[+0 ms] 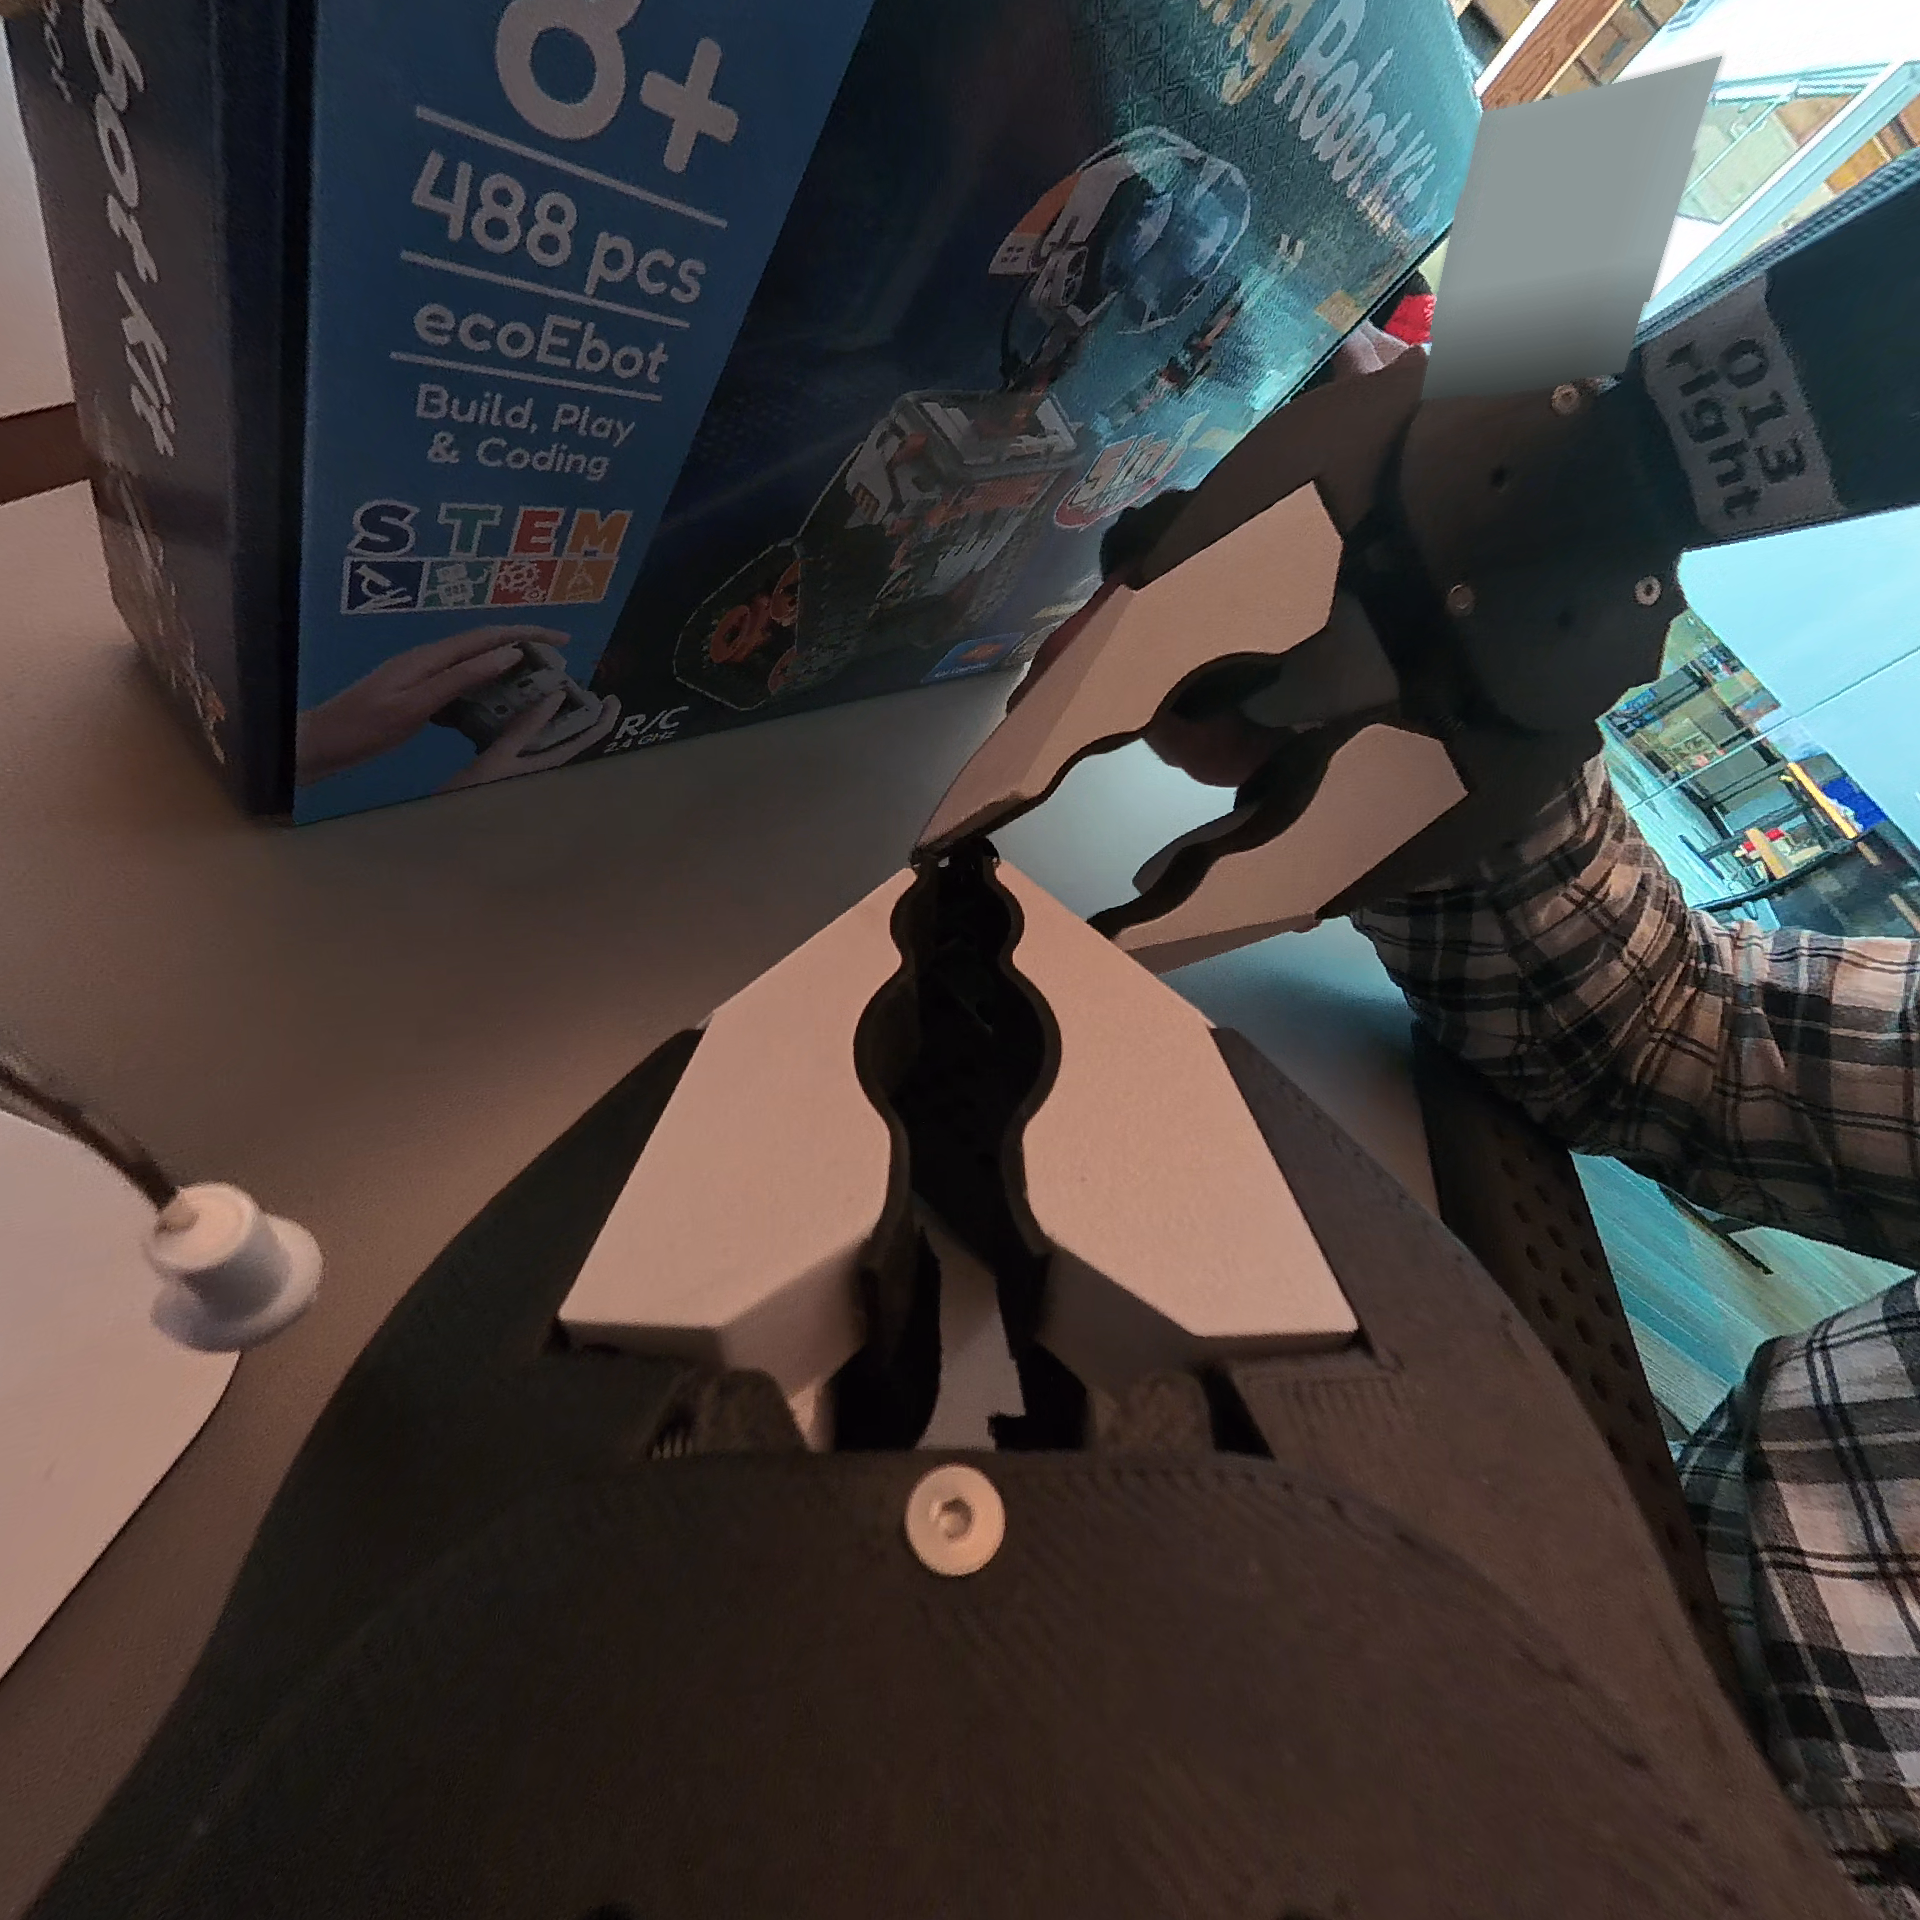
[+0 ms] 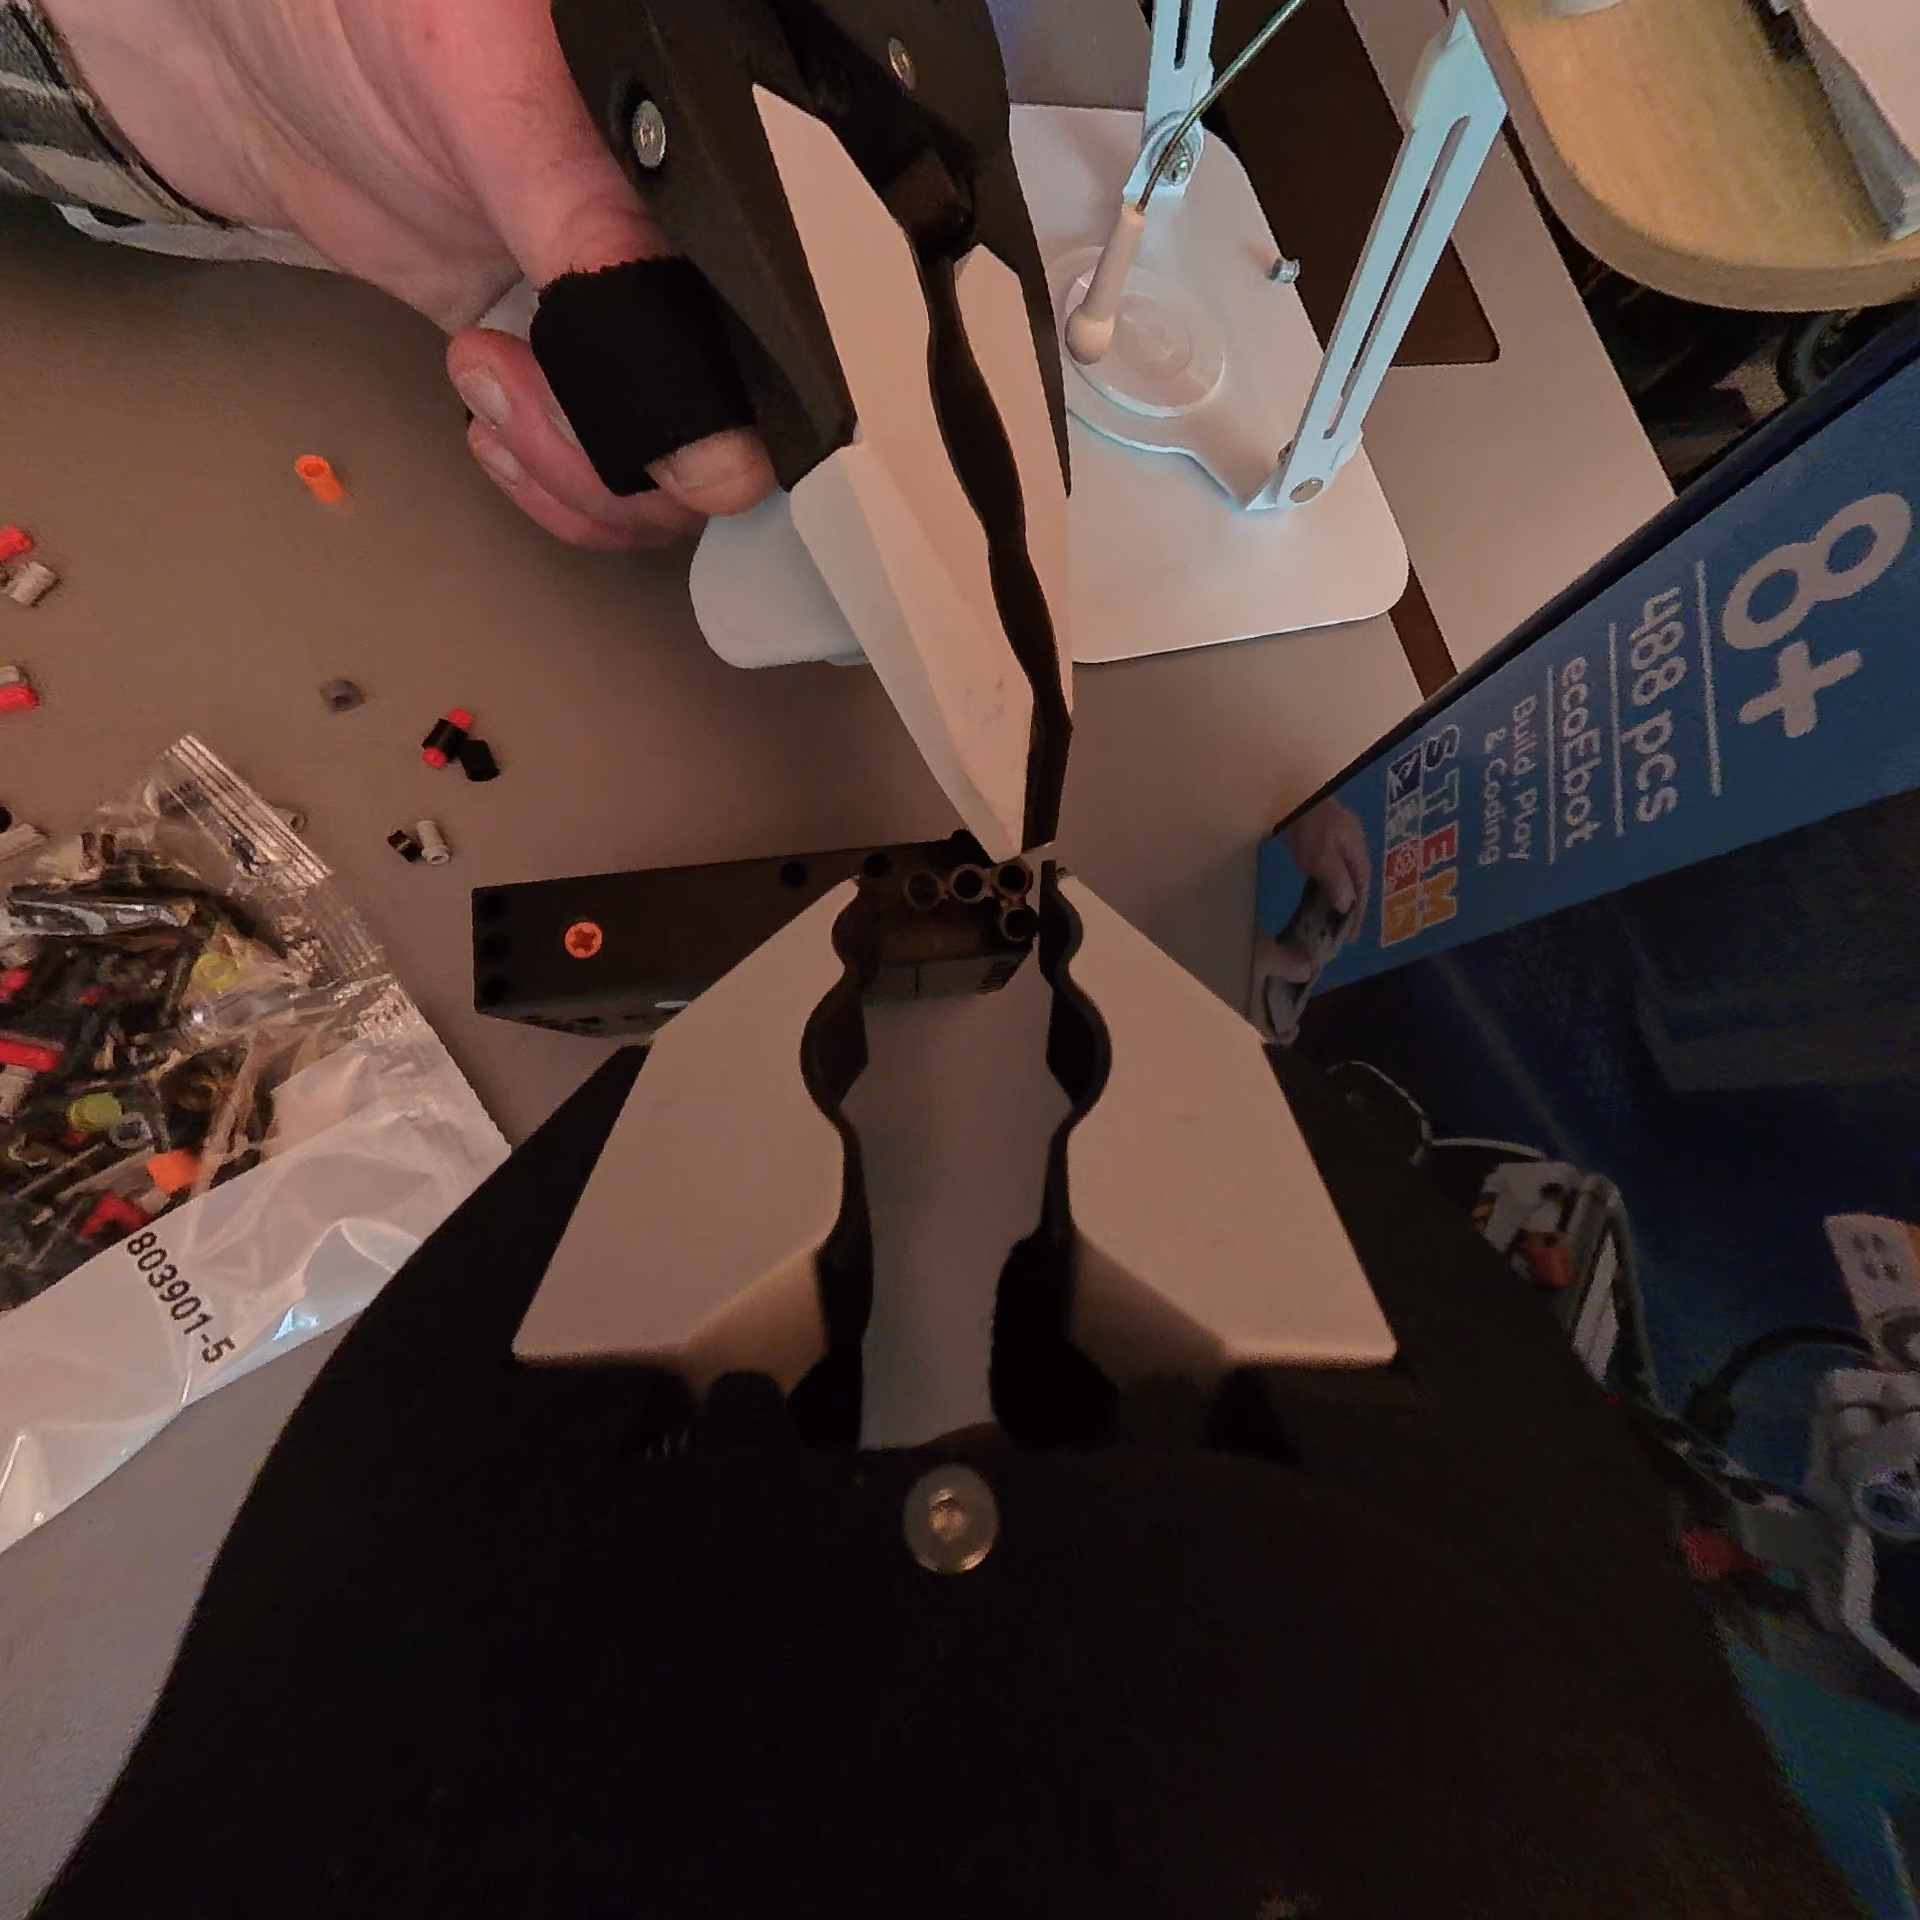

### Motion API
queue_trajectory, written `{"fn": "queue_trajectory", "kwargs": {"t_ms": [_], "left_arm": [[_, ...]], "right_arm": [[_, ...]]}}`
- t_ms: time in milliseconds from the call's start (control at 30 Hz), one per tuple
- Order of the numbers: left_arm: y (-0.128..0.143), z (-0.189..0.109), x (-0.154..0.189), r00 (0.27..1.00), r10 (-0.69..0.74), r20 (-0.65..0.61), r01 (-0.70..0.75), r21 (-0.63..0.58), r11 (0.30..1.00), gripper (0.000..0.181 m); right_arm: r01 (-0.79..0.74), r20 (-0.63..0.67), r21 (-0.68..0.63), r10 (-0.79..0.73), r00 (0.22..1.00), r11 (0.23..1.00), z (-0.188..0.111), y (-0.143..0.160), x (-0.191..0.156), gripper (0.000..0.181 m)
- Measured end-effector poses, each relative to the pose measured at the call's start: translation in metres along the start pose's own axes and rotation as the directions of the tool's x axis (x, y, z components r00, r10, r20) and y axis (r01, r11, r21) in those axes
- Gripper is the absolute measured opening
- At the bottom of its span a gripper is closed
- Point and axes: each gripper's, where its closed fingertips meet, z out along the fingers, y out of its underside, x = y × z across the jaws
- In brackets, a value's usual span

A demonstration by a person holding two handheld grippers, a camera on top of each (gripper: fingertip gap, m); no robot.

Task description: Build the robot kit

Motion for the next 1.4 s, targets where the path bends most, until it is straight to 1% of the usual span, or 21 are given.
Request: {"fn": "queue_trajectory", "kwargs": {"t_ms": [67, 267, 433, 500, 600, 667, 700, 800, 900, 933, 1000, 1033, 1300, 1400], "left_arm": [[0.000, 0.000, 0.000, 1.000, -0.001, 0.000, 0.001, 0.000, 1.000, 0.006], [0.000, 0.000, 0.001, 1.000, 0.009, 0.004, -0.009, -0.010, 1.000, 0.006], [-0.001, -0.003, -0.001, 0.997, 0.072, 0.041, -0.071, -0.028, 0.997, 0.006], [-0.002, -0.005, -0.003, 0.991, 0.114, 0.069, -0.112, -0.035, 0.993, 0.010], [-0.004, -0.009, -0.007, 0.989, 0.117, 0.086, -0.115, -0.037, 0.993, 0.009], [0.002, -0.010, -0.008, 0.988, 0.131, 0.084, -0.126, -0.069, 0.990, 0.007], [0.006, -0.010, -0.008, 0.986, 0.146, 0.083, -0.138, -0.093, 0.986, 0.008], [0.021, -0.006, -0.005, 0.974, 0.216, 0.062, -0.203, -0.175, 0.963, 0.023], [0.027, 0.003, 0.002, 0.972, 0.236, 0.012, -0.230, -0.172, 0.958, 0.043], [0.027, 0.005, 0.001, 0.968, 0.248, 0.026, -0.241, -0.169, 0.956, 0.048], [0.027, 0.006, -0.002, 0.966, 0.254, 0.048, -0.243, -0.167, 0.956, 0.045], [0.027, 0.006, -0.005, 0.966, 0.250, 0.059, -0.238, -0.163, 0.958, 0.040], [0.029, 0.010, -0.005, 0.973, 0.227, 0.045, -0.219, -0.127, 0.967, 0.043], [0.029, 0.010, -0.004, 0.970, 0.236, 0.051, -0.228, -0.131, 0.965, 0.042]], "right_arm": [[-0.008, -0.003, 0.006, 0.008, 1.000, 1.000, 0.001, 0.000, 0.002, 0.024], [-0.016, 0.007, 0.015, 0.016, 1.000, 1.000, 0.000, 0.000, 0.001, 0.023], [-0.015, 0.008, 0.019, 0.015, 1.000, 1.000, 0.001, -0.001, 0.001, 0.023], [-0.015, 0.010, 0.018, 0.015, 1.000, 1.000, 0.000, 0.000, 0.001, 0.023], [-0.016, 0.011, 0.015, 0.016, 1.000, 1.000, -0.001, 0.001, 0.002, 0.023], [-0.017, 0.011, 0.016, 0.017, 1.000, 1.000, -0.001, 0.002, 0.002, 0.023], [-0.017, 0.012, 0.016, 0.017, 1.000, 1.000, -0.001, 0.002, 0.002, 0.023], [-0.018, 0.016, 0.018, 0.018, 1.000, 1.000, -0.002, 0.002, 0.002, 0.023], [-0.022, 0.019, 0.023, 0.022, 1.000, 0.999, -0.002, 0.002, 0.002, 0.023], [-0.021, 0.017, 0.022, 0.021, 1.000, 1.000, -0.002, 0.003, 0.002, 0.023], [-0.025, 0.023, 0.025, 0.025, 0.999, 0.999, -0.002, 0.003, 0.002, 0.023], [-0.028, 0.024, 0.028, 0.027, 0.999, 0.999, -0.002, 0.003, 0.002, 0.023], [-0.026, 0.018, -0.012, 0.026, 1.000, 1.000, -0.003, 0.006, 0.002, 0.023], [0.000, 0.015, -0.050, 0.001, 1.000, 0.999, -0.004, 0.007, 0.002, 0.022]]}}
